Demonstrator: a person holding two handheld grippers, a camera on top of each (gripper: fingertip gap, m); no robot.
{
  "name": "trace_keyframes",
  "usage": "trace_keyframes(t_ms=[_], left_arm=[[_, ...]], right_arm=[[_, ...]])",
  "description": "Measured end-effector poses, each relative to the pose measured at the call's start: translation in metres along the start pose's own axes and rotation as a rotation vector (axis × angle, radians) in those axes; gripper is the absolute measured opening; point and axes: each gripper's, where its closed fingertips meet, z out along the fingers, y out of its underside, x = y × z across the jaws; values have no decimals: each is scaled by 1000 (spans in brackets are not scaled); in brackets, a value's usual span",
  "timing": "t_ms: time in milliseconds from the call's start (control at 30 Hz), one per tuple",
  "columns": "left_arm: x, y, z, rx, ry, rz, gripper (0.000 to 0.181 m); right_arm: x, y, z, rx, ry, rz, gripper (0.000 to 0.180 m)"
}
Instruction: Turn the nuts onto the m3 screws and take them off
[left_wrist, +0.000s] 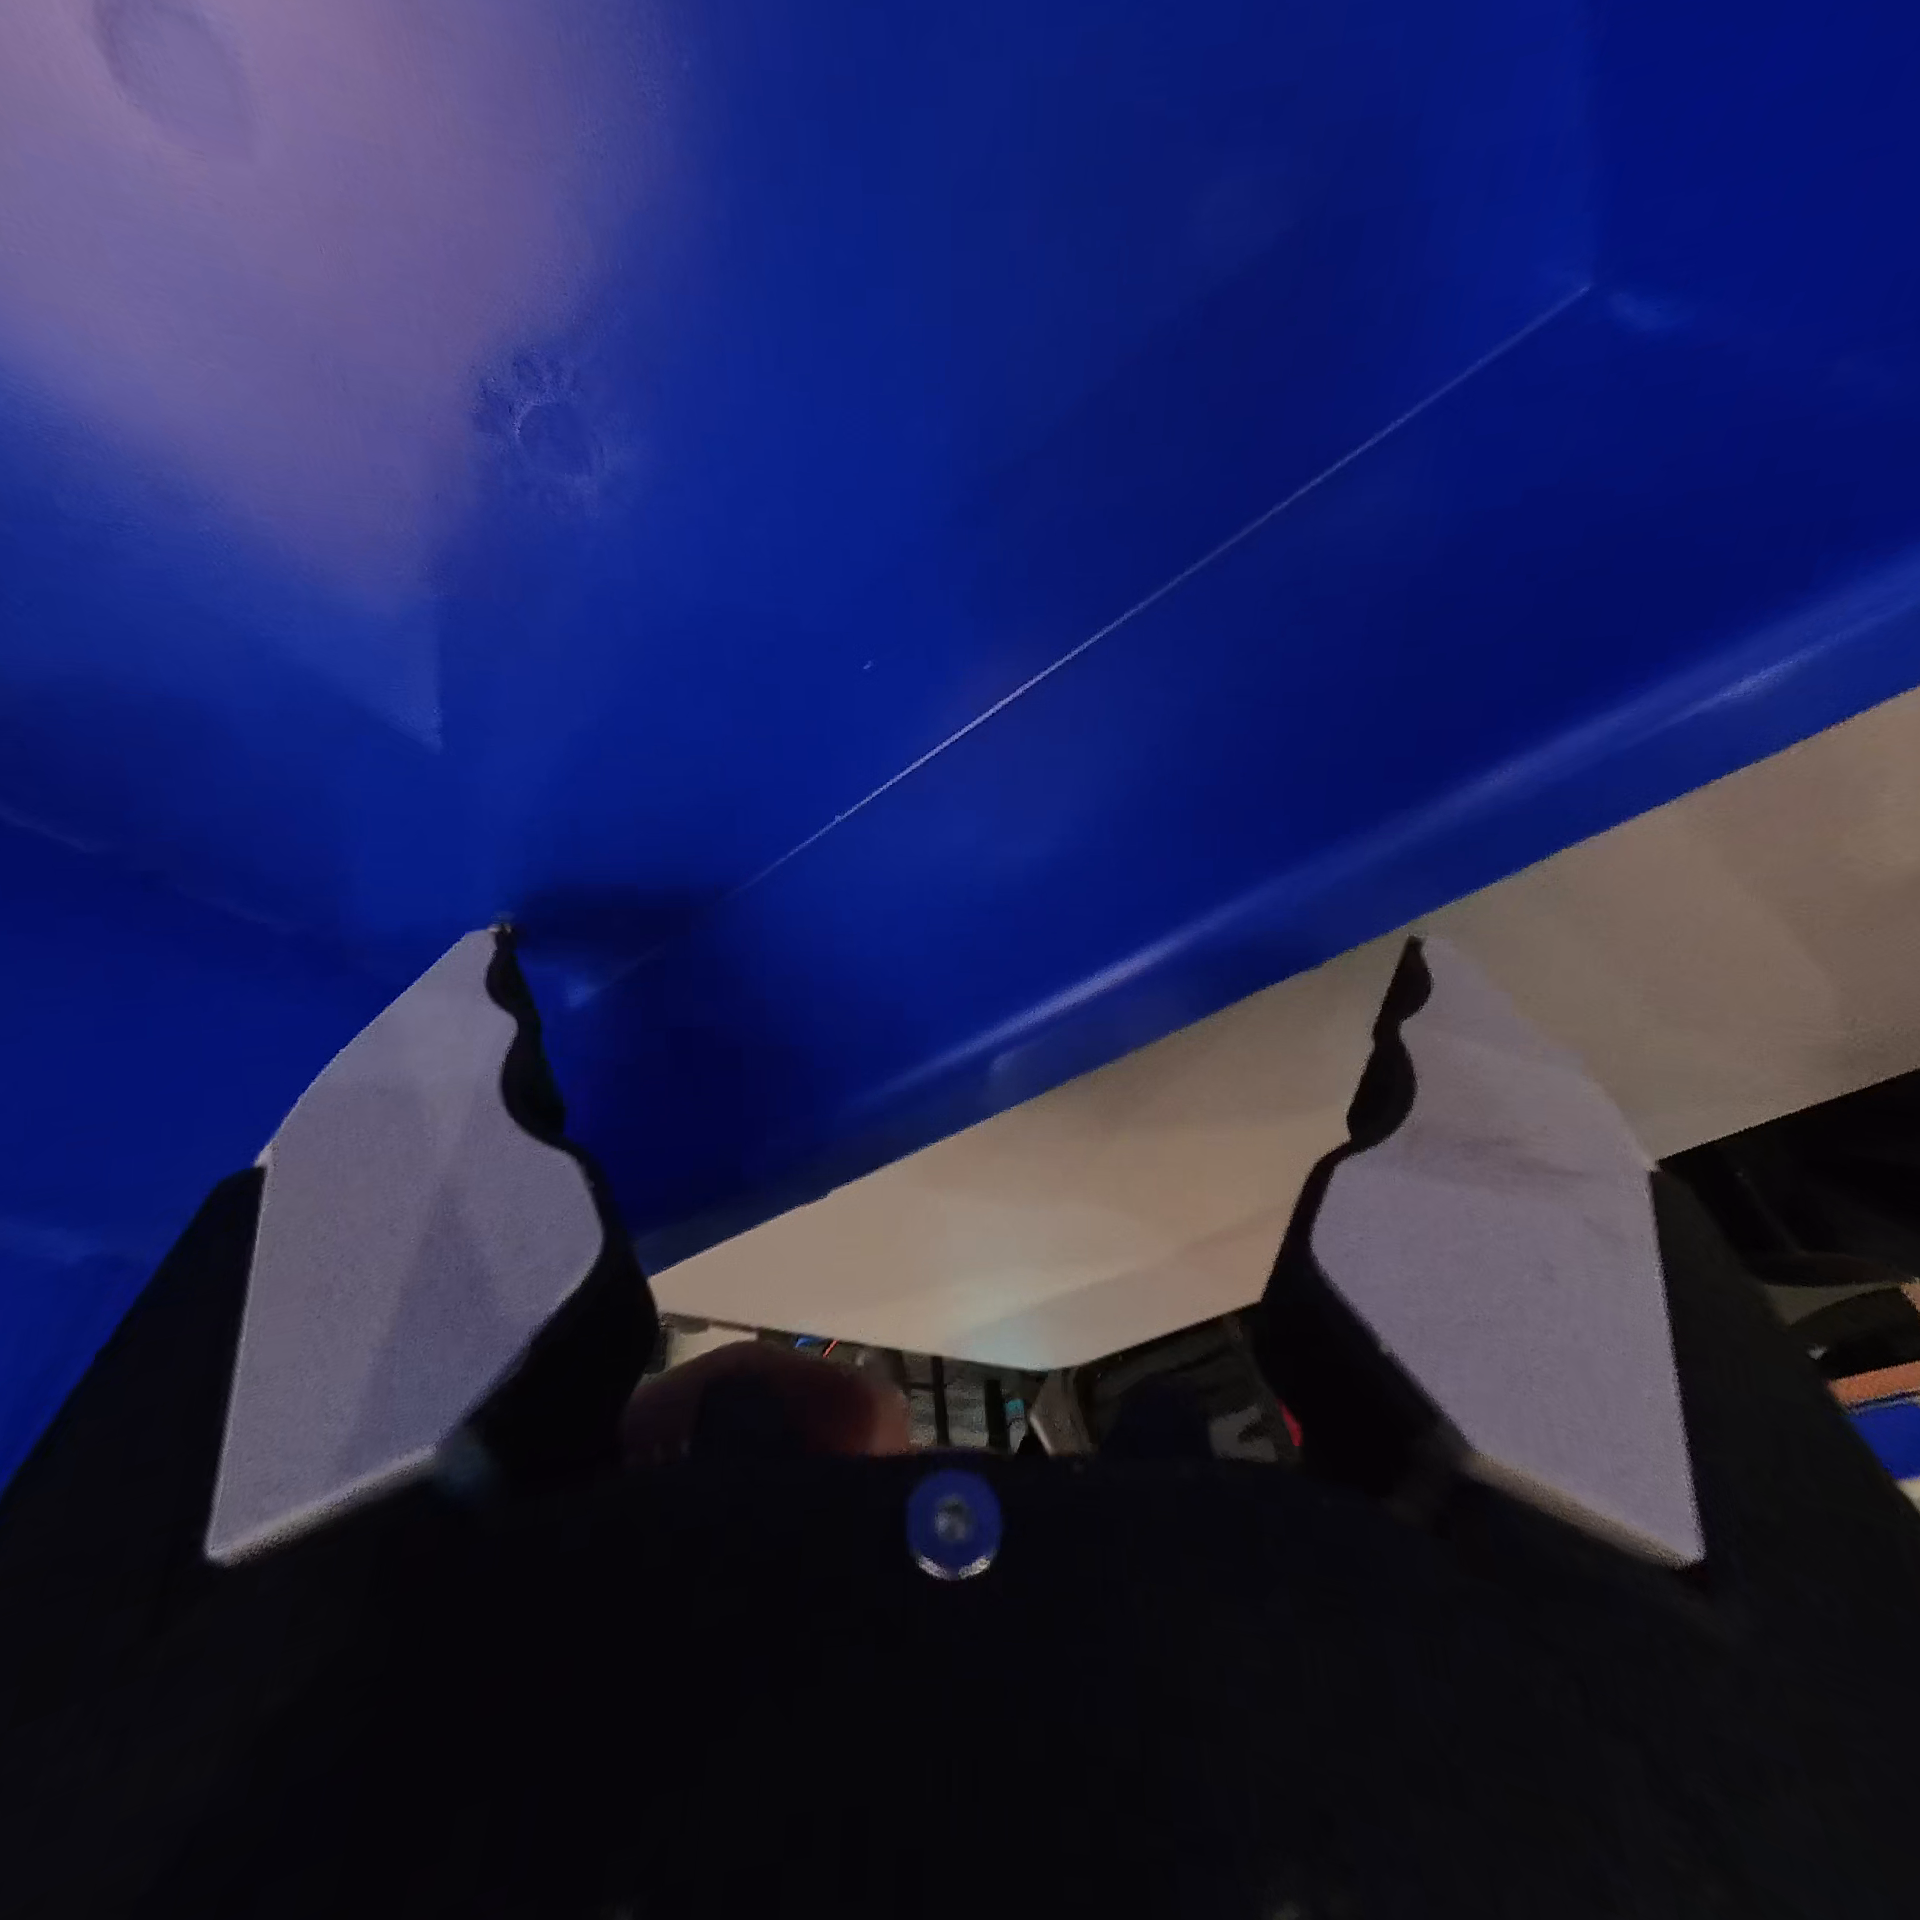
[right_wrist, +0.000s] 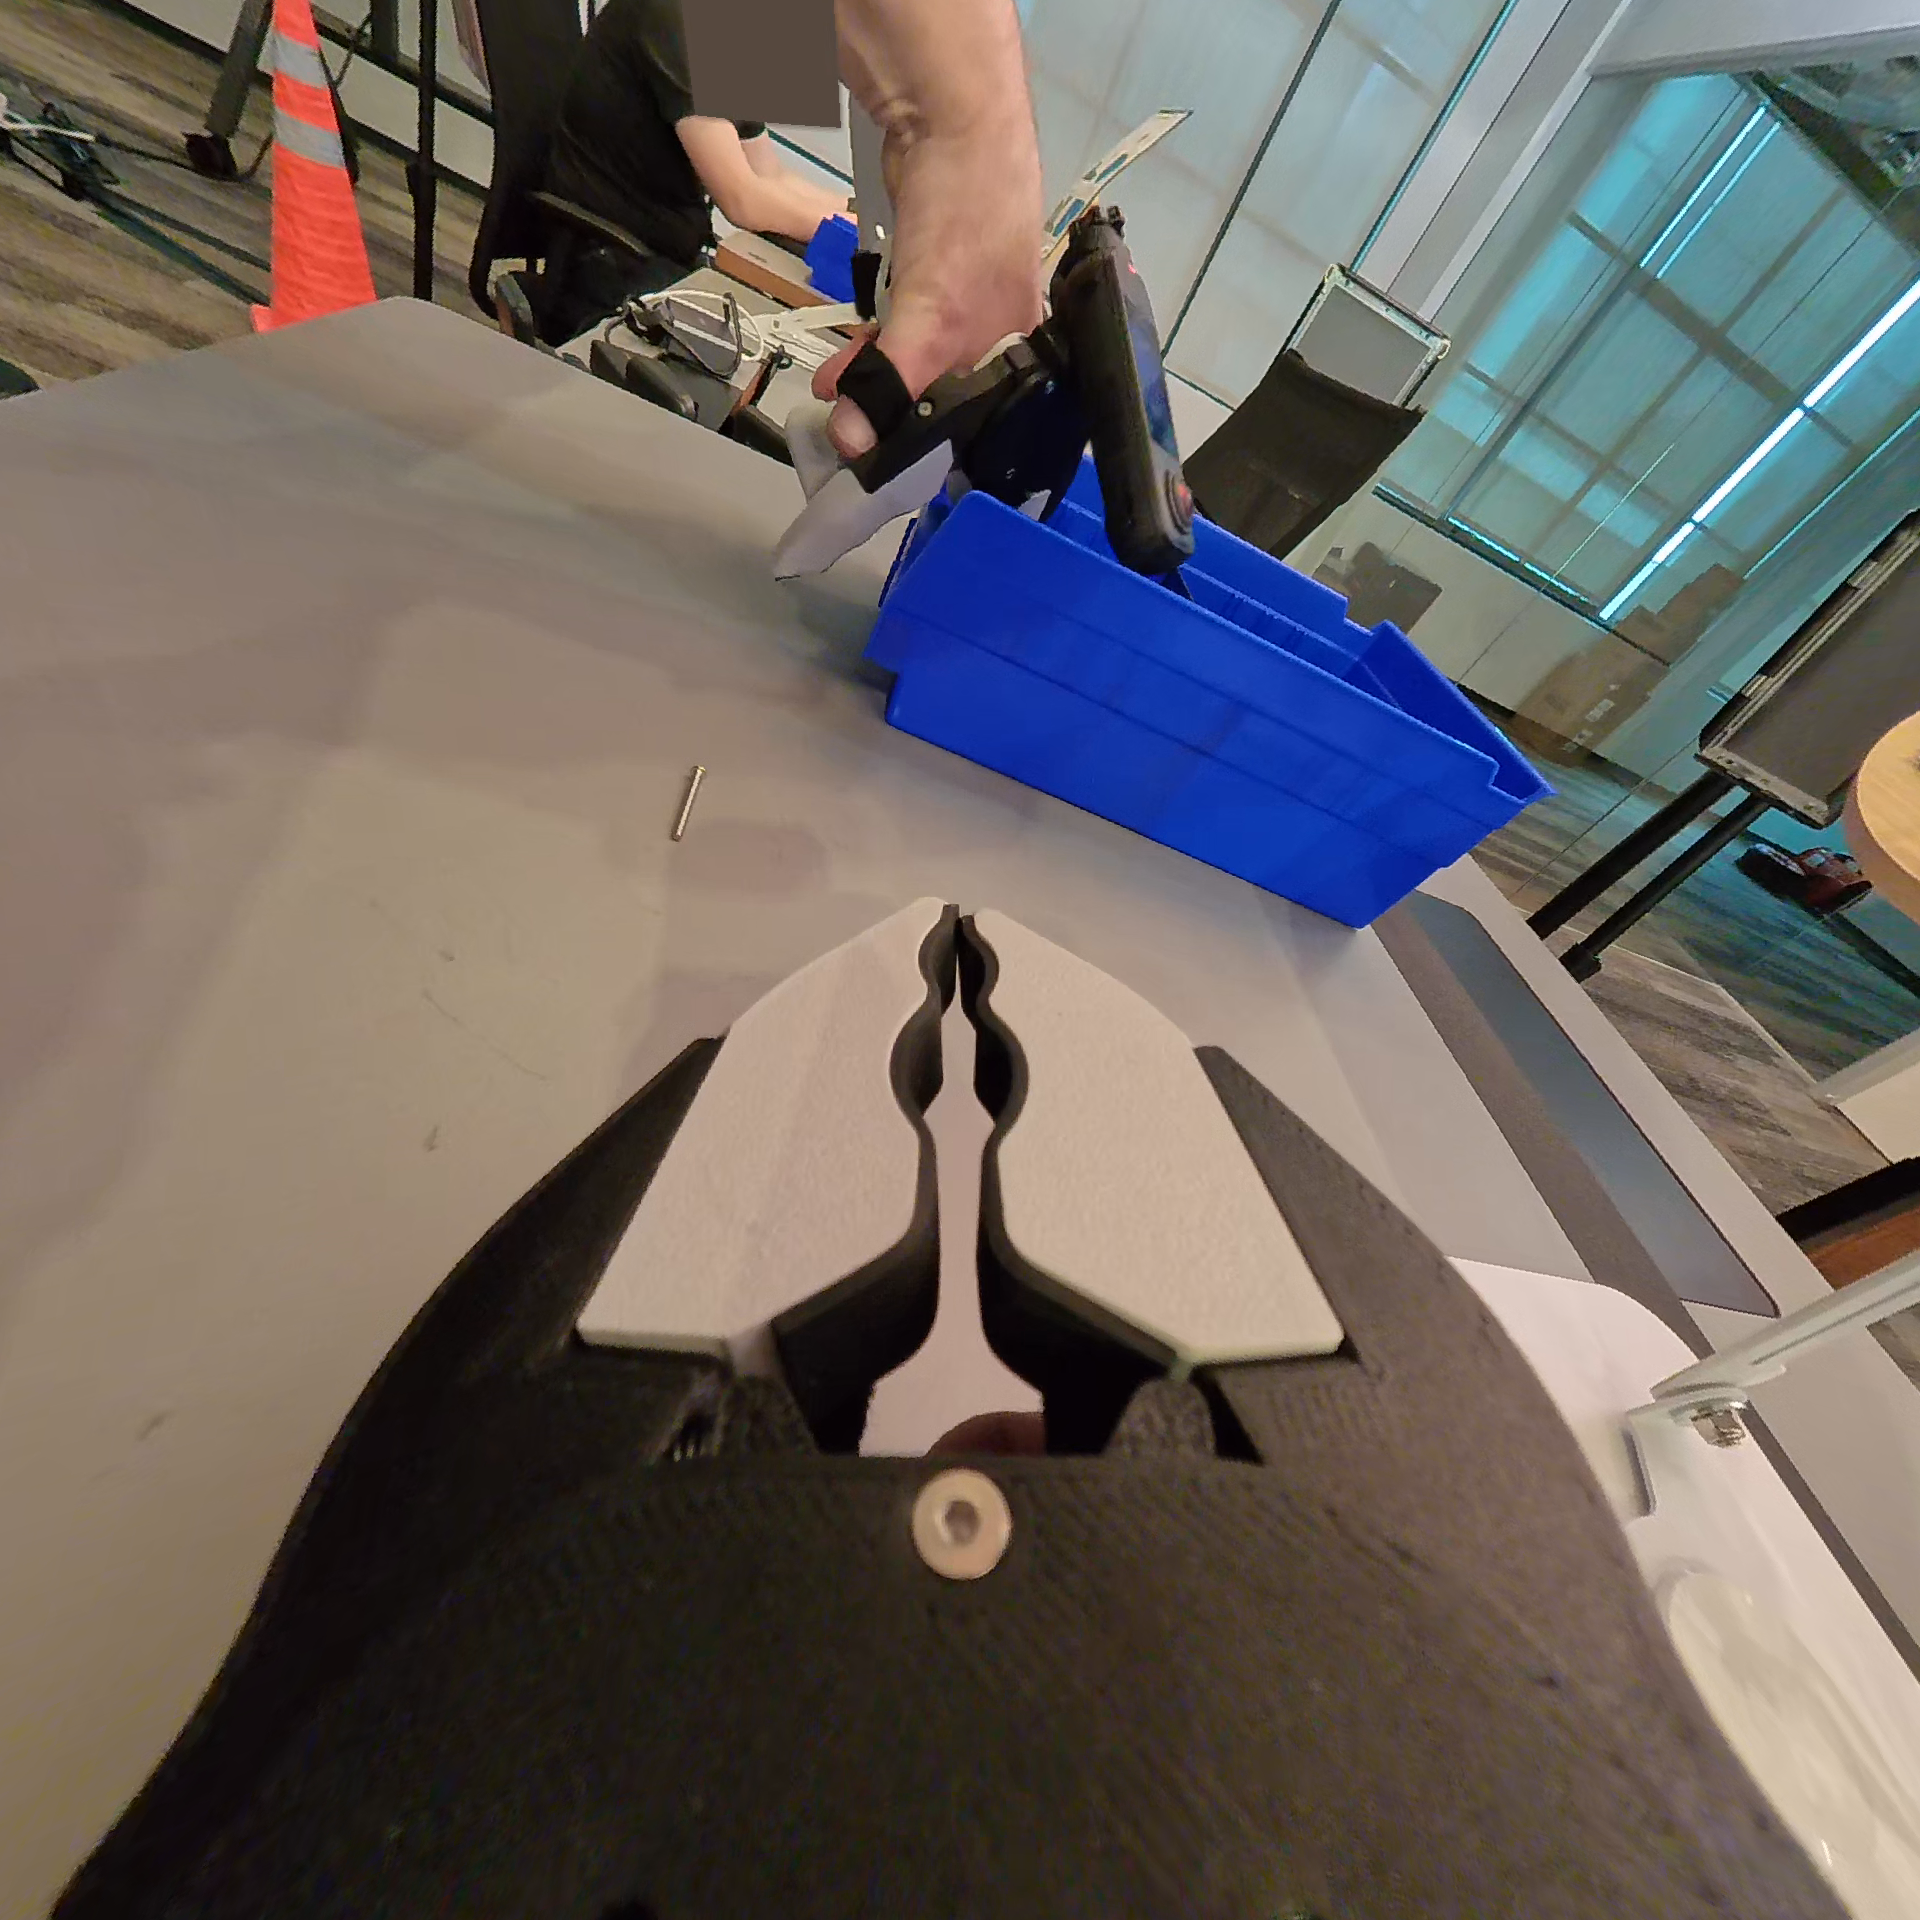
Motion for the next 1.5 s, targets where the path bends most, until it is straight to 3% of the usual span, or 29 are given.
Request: trace_keyframes(t_ms=[300, 467, 700, 900, 1033, 1500], left_arm=[[19, -22, -9, 64, 40, 82, 146], [21, -9, -35, 65, 33, 126, 145], [-15, -33, -86, 255, -156, 91, 93], [-42, -27, -52, 85, -224, 143, 57], [-48, -33, -44, 75, -204, 149, 40], [-51, -28, -19, -22, -147, 144, 20]], right_arm=[[0, 0, 0, 0, -1, 0, 0], [0, 0, 0, 2, -1, 2, 0], [0, 0, 0, -2, -1, 1, 0], [-1, 0, 0, -2, -2, -3, 0], [0, 0, 0, 0, -2, 3, 0], [-1, 0, -1, 0, -2, 0, 0]])
